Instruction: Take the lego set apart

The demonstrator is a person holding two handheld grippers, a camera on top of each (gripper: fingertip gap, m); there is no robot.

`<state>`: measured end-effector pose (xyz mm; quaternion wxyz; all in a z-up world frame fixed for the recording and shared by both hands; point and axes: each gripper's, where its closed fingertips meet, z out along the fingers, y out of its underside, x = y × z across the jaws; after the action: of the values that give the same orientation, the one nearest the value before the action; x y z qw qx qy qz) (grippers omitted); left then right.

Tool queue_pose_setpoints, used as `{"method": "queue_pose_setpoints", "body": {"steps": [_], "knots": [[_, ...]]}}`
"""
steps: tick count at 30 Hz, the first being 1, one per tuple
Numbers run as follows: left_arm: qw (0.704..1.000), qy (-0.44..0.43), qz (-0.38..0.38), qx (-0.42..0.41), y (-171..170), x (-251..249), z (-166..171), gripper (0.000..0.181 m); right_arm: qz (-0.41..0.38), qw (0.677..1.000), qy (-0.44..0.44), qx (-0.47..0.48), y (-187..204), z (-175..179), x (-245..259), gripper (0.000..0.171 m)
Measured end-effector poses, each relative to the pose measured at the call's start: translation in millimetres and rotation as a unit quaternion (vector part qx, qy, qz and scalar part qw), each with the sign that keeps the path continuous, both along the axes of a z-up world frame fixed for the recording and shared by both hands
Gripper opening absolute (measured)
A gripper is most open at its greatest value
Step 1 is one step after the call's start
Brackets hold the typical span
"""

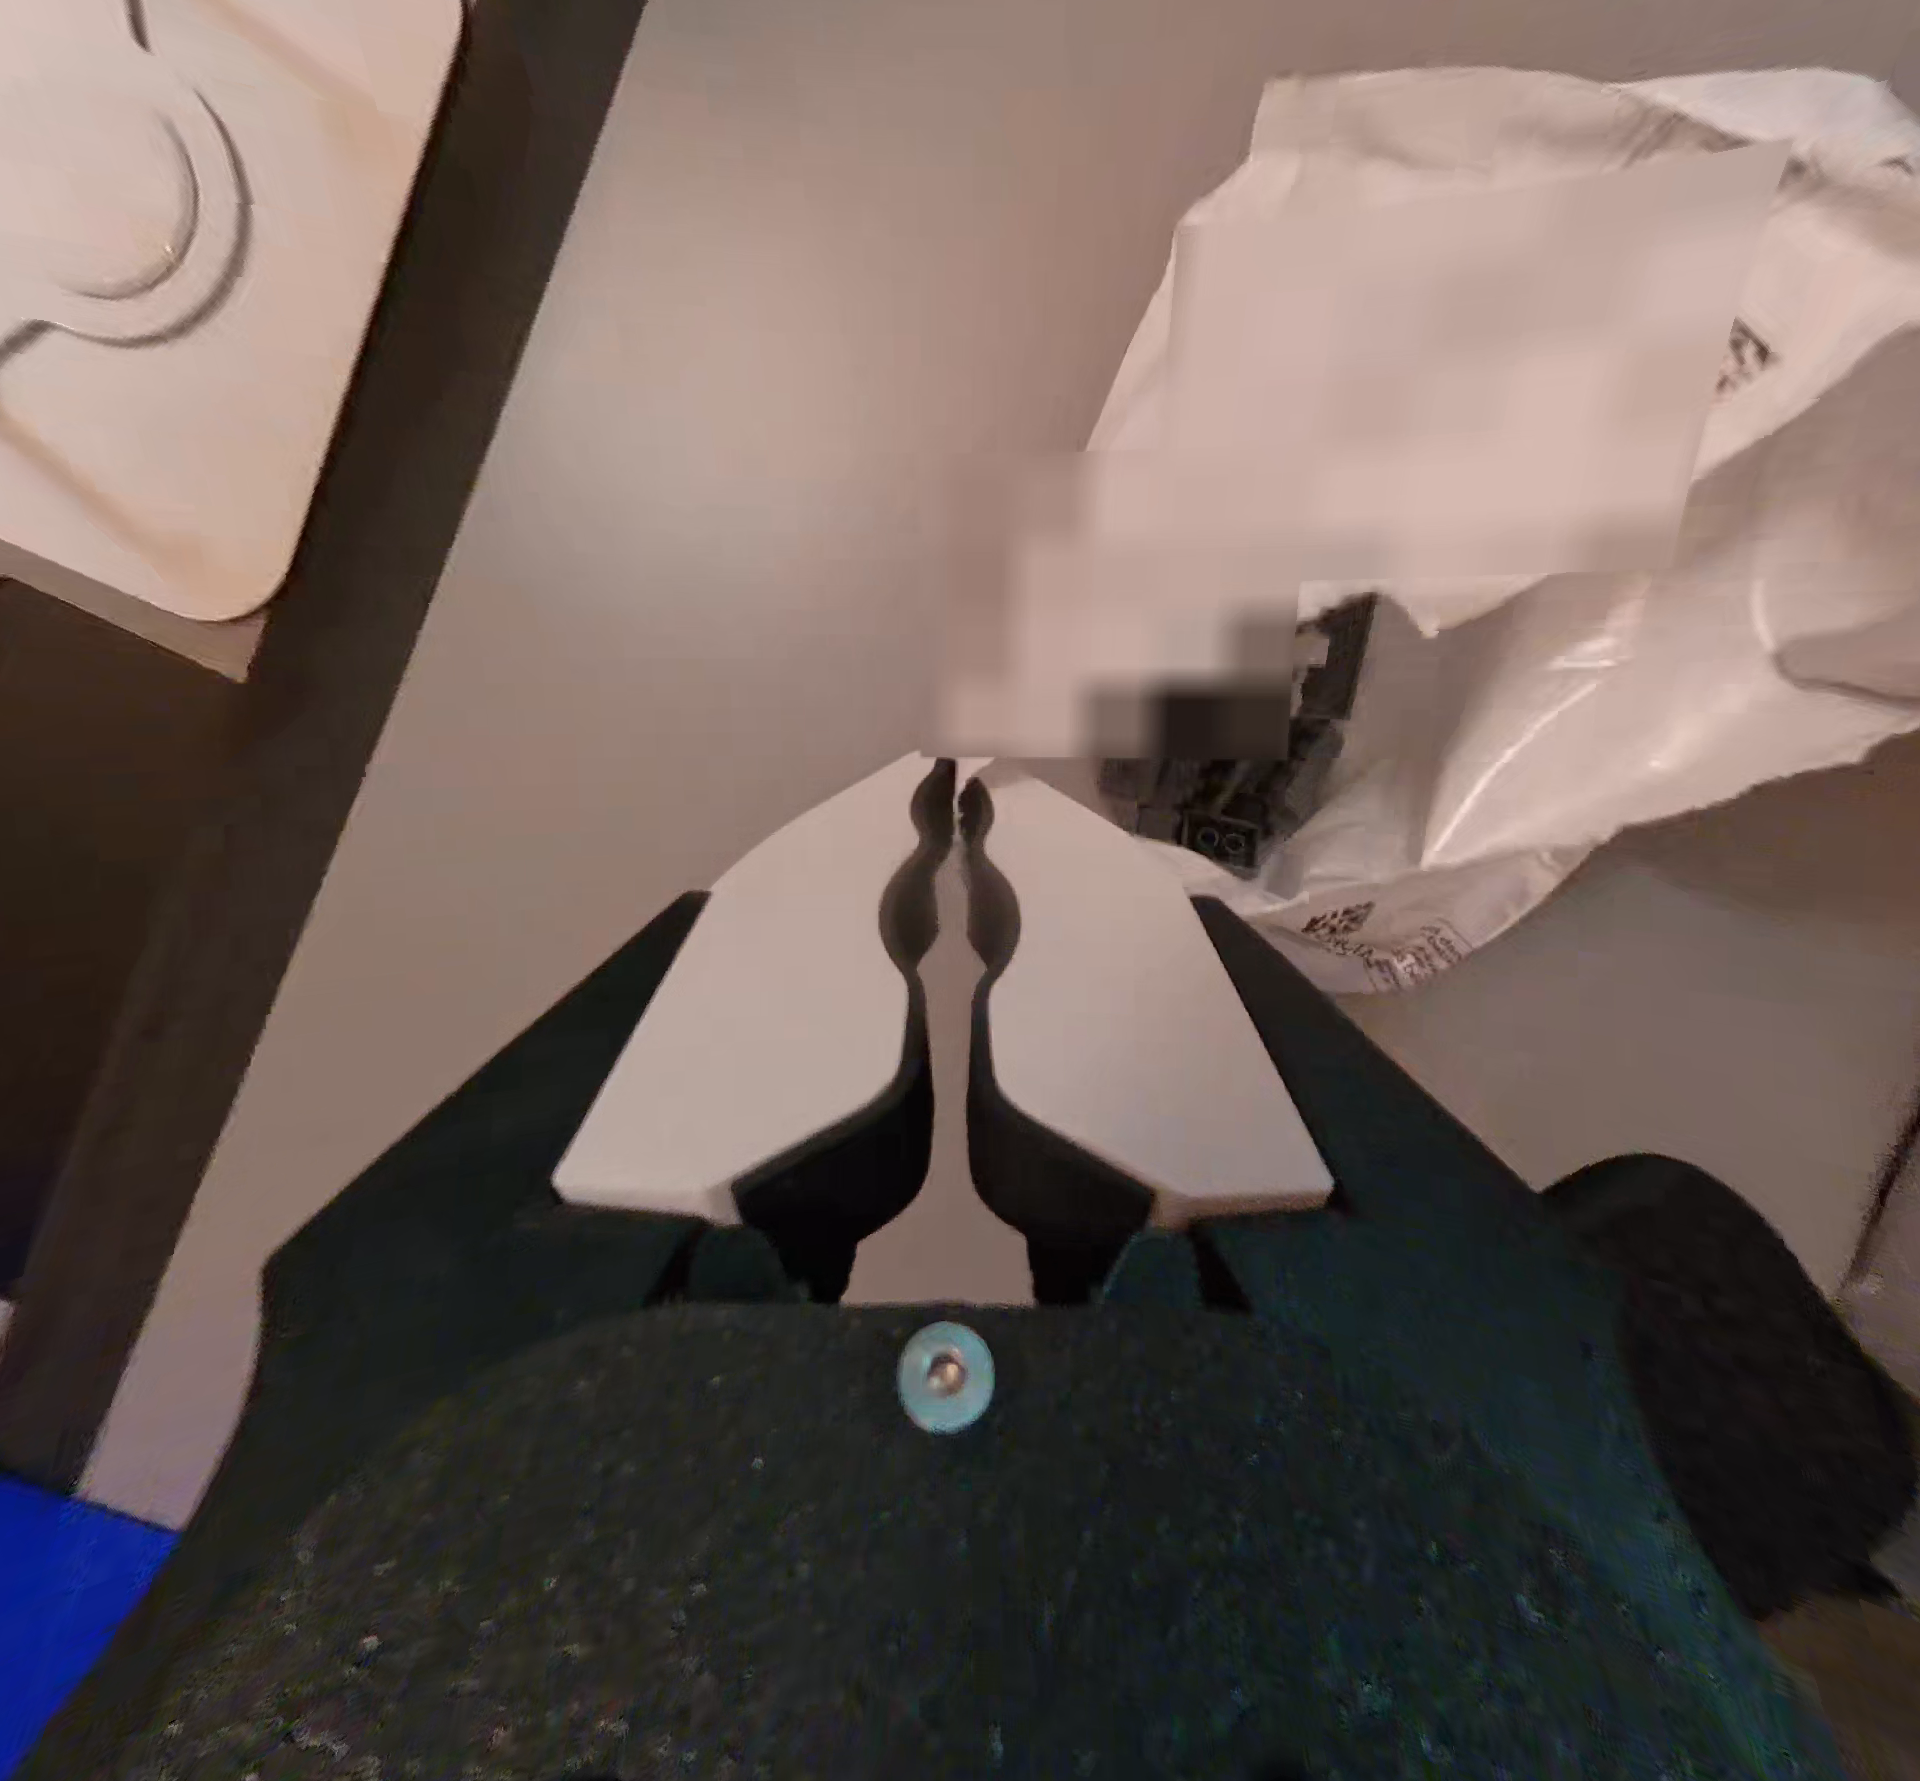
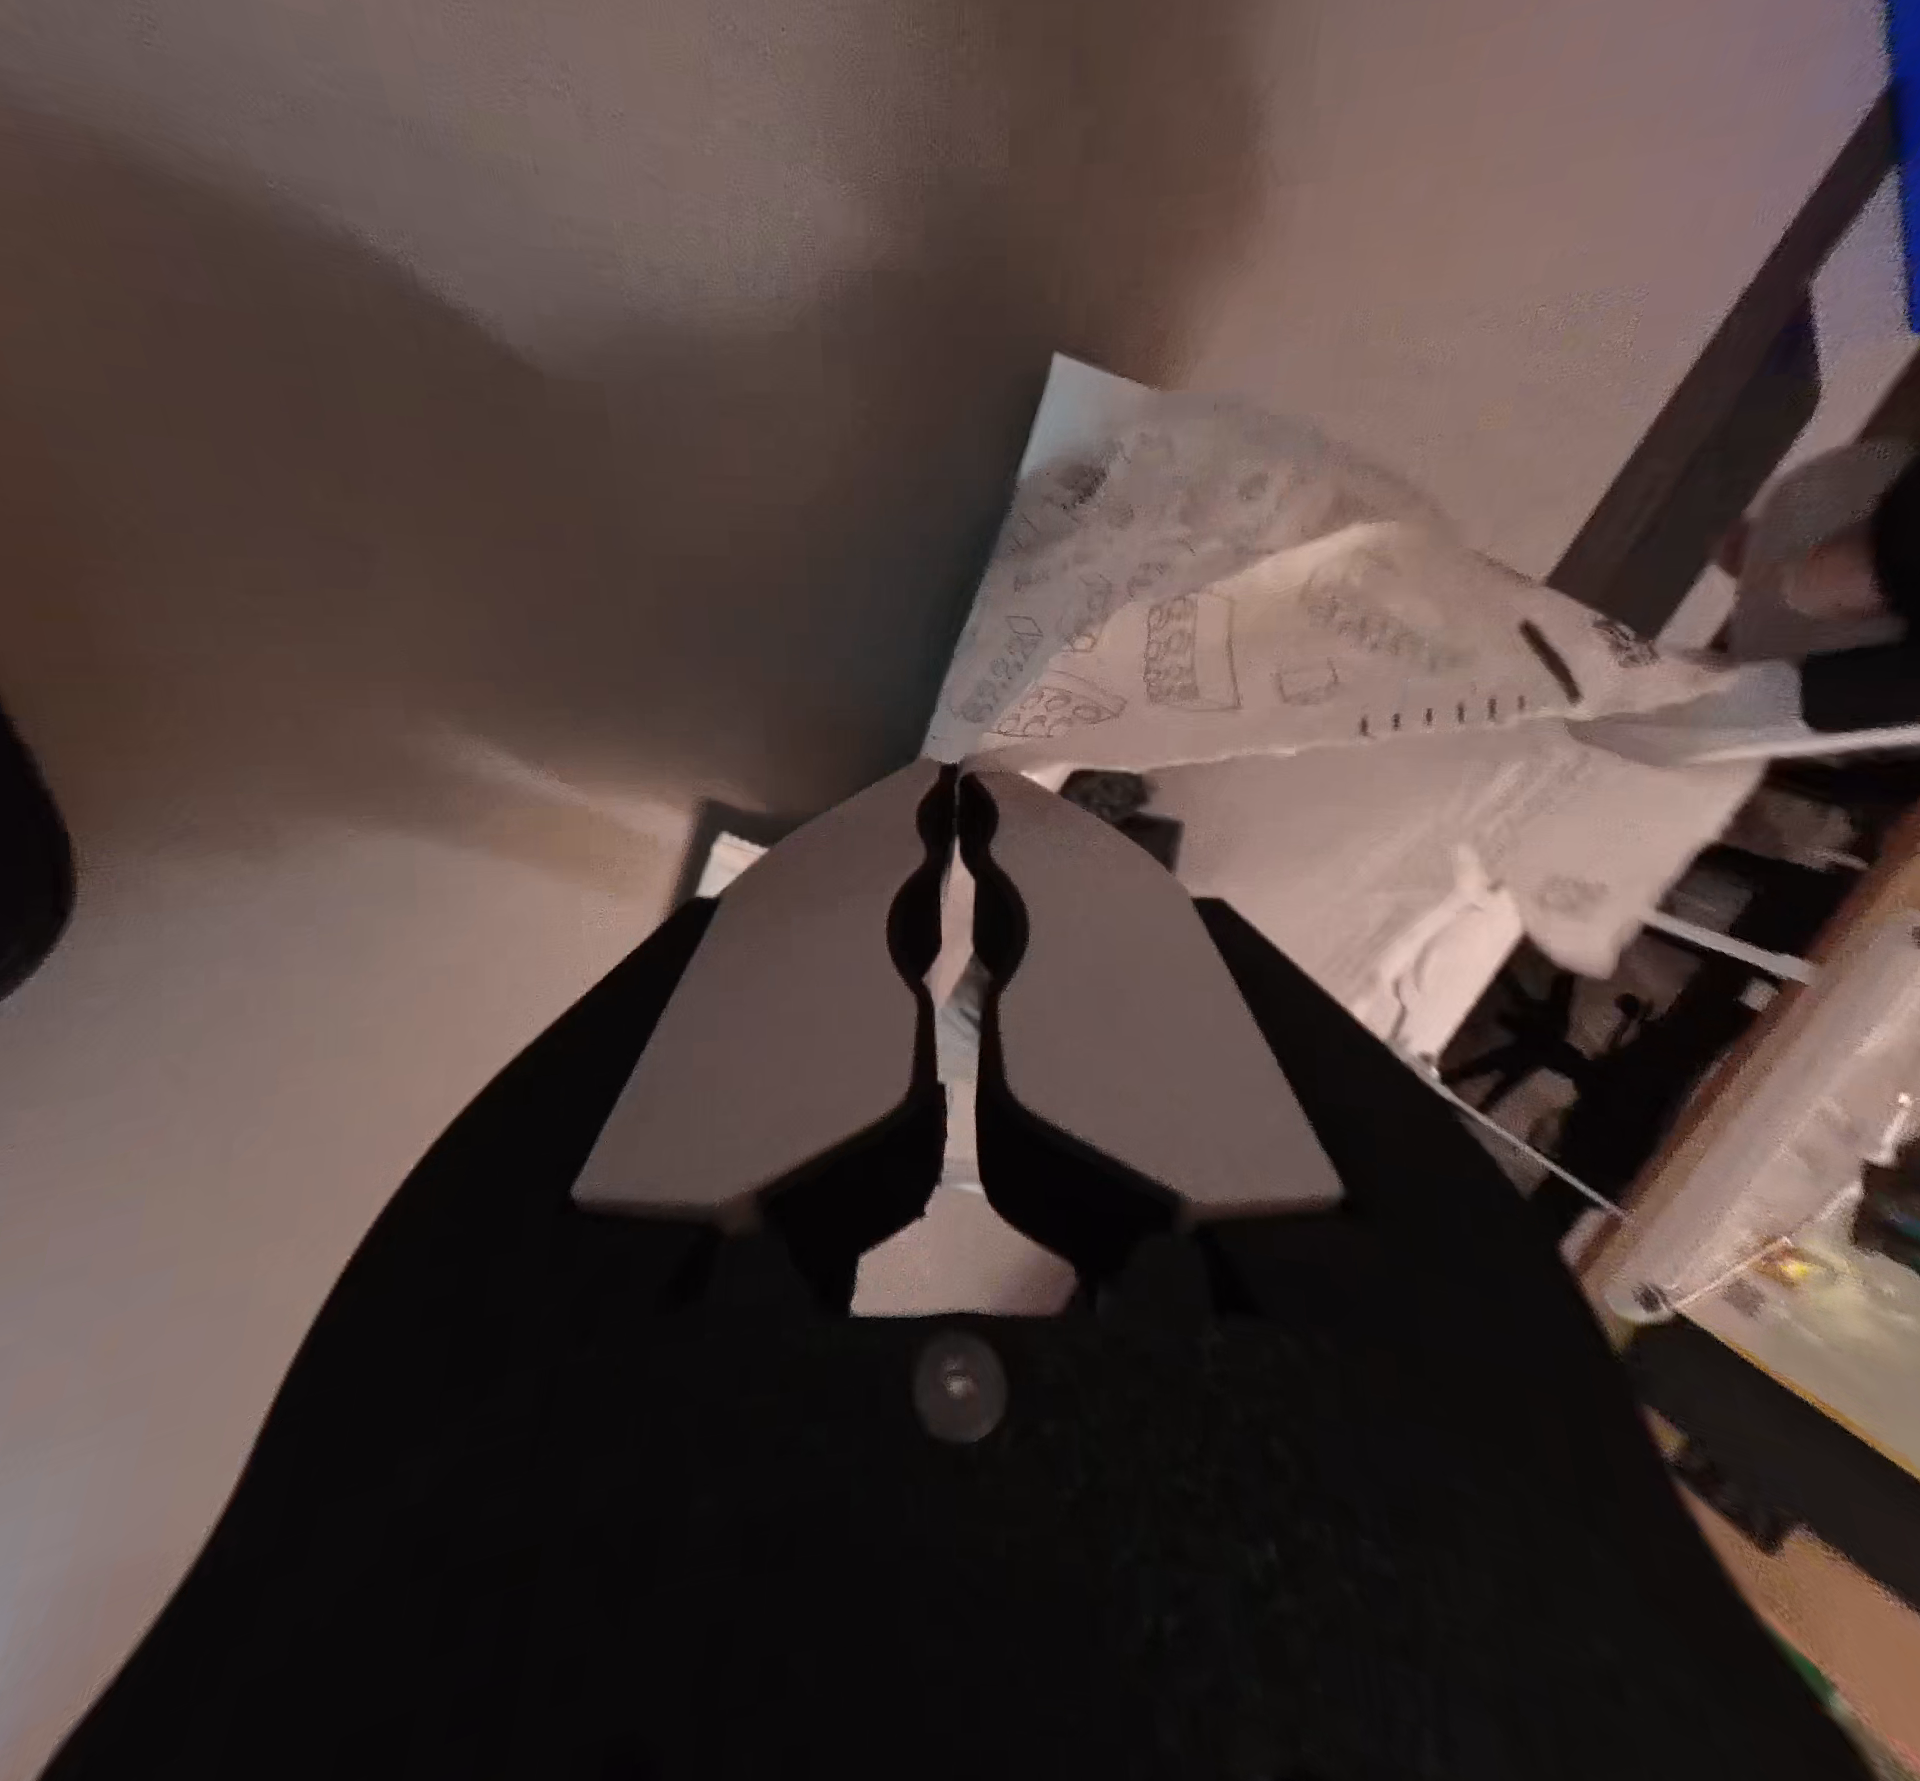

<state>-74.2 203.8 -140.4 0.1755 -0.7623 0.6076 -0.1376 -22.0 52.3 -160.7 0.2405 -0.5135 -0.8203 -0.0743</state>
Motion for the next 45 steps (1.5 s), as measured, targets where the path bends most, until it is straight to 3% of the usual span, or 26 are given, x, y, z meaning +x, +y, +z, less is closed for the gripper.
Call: {"method": "queue_pose_setpoints", "body": {"steps": [9, 16, 19, 22, 25, 27, 30, 34, 39, 40, 42, 43, 45], "knots": [[0.995, -0.028, -0.077, 0.049, -33, 19, 15, 0.002, -0.045, 0.997, 0.051, 0.019, 29, 19, -5, 0.0], [0.973, -0.21, -0.034, 0.09, -52, 0, 73, 0.029, -0.086, 0.991, 0.094, -0.05, 41, 29, 4, 0.0], [0.964, -0.251, -0.023, 0.085, -80, -28, 61, 0.043, -0.096, 0.988, 0.098, -0.068, 43, 29, 7, 0.0], [0.951, -0.306, -0.016, 0.047, -110, -38, 36, 0.037, -0.105, 0.985, 0.102, -0.09, 45, 30, 7, 0.0], [0.964, -0.254, 0.0, 0.081, -110, -36, -11, 0.04, -0.121, 0.985, 0.086, -0.089, 56, 29, 6, 0.0], [0.955, -0.285, 0.011, 0.08, -108, -30, -10, 0.035, -0.132, 0.983, 0.085, -0.095, 62, 30, 3, 0.0], [0.959, -0.283, -0.021, 0.025, -122, -20, -20, 0.048, -0.161, 0.979, 0.071, -0.099, 70, 30, 5, 0.0], [0.939, -0.343, -0.017, 0.031, -124, -31, 11, 0.041, -0.215, 0.969, 0.08, -0.089, 83, 35, 9, 0.0], [0.957, -0.284, 0.022, 0.048, -116, -22, -17, 0.044, -0.255, 0.956, 0.099, -0.109, 91, 35, 5, 0.0], [0.957, -0.282, 0.038, 0.054, -110, -16, -20, 0.036, -0.26, 0.954, 0.103, -0.113, 93, 35, 3, 0.0], [0.958, -0.238, 0.058, 0.148, -80, -15, -29, 0.001, -0.257, 0.953, 0.111, -0.114, 94, 35, -1, 0.0], [0.956, -0.219, 0.043, 0.193, -69, -15, -30, 0.001, -0.258, 0.953, 0.115, -0.109, 96, 36, -1, 0.0], [0.955, -0.227, 0.017, 0.19, -58, -12, -30, 0.001, -0.265, 0.95, 0.134, -0.095, 103, 38, 0, 0.0]]}}
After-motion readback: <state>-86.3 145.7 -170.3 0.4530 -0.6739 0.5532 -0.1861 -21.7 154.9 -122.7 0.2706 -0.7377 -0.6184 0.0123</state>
